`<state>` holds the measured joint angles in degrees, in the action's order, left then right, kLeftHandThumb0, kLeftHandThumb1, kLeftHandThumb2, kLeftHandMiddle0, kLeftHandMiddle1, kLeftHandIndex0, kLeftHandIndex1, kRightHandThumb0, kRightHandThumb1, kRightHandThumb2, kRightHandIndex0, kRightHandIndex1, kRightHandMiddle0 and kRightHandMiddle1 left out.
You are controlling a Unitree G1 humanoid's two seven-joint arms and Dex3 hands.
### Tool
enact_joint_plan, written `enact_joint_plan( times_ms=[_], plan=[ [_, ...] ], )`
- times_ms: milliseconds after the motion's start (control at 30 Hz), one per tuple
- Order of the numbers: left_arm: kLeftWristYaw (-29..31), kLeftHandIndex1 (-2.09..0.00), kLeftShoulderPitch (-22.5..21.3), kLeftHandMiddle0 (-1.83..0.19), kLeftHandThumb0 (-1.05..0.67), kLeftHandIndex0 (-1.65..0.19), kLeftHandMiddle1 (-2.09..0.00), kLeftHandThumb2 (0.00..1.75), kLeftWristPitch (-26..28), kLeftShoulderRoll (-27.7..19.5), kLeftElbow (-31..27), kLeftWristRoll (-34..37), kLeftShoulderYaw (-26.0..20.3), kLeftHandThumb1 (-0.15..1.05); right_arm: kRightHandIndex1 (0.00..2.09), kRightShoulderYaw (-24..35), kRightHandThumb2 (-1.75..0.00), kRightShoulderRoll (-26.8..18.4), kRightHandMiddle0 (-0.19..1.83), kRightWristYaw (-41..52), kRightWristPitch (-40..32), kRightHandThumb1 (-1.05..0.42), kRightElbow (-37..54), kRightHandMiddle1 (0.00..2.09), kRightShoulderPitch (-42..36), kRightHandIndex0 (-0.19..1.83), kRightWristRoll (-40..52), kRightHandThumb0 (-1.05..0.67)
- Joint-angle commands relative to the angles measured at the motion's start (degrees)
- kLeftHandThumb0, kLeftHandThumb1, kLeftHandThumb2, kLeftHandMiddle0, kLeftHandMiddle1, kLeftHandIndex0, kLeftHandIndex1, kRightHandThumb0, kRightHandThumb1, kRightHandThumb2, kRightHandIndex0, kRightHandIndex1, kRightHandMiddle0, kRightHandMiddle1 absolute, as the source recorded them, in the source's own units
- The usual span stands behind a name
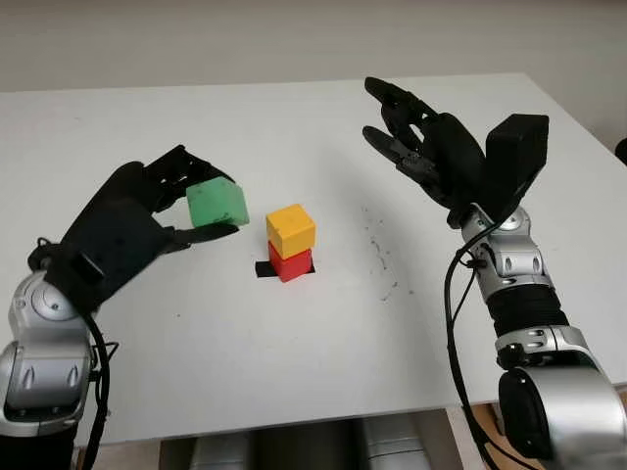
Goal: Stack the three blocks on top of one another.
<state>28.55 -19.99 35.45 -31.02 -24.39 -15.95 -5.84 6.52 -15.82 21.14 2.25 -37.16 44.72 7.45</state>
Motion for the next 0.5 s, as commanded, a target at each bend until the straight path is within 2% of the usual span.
enact_joint_plan(
  times_ms=[0,200,267,367,467],
  plan=[
    [2.0,-1.73,-4.8,-0.38,-0.32,-0.24,-0.04,0.05,2.3,-2.6,0.2,0.9,1.2,1.0,0.05,0.1,-0.08,0.1,0.16,0.3,0.4,-1.05,0.3,0.31,-0.2,-0.05,0.3,-0.48],
    [8.1,-1.73,-16.0,-0.39,-0.33,-0.26,-0.05,0.06,5.8,-8.1,6.0,3.6,5.1,1.0,0.05,0.2,-0.08,0.6,0.14,0.7,-0.2,-1.05,0.6,0.32,-0.2,-0.07,0.8,-0.46],
    [10.5,-1.56,-19.7,-0.4,-0.35,-0.29,-0.05,0.06,5.3,-9.9,8.7,3.8,7.5,1.02,0.05,0.3,-0.08,0.9,0.15,0.5,-0.2,-1.05,0.5,0.33,-0.2,-0.06,0.8,-0.45],
    [12.7,-1.54,-24.7,-0.39,-0.35,-0.38,-0.05,0.06,8.0,-10.0,12.4,4.4,10.7,1.03,0.05,0.1,-0.08,1.1,0.14,0.3,0.0,-1.05,0.5,0.35,-0.2,-0.06,0.6,-0.44],
    [13.4,-1.58,-28.3,-0.37,-0.34,-0.45,-0.04,0.06,12.3,-9.6,13.6,4.2,13.8,1.04,0.06,0.1,-0.07,1.3,0.14,0.2,-0.1,-1.05,0.6,0.36,-0.2,-0.05,0.5,-0.45]
  ],
)
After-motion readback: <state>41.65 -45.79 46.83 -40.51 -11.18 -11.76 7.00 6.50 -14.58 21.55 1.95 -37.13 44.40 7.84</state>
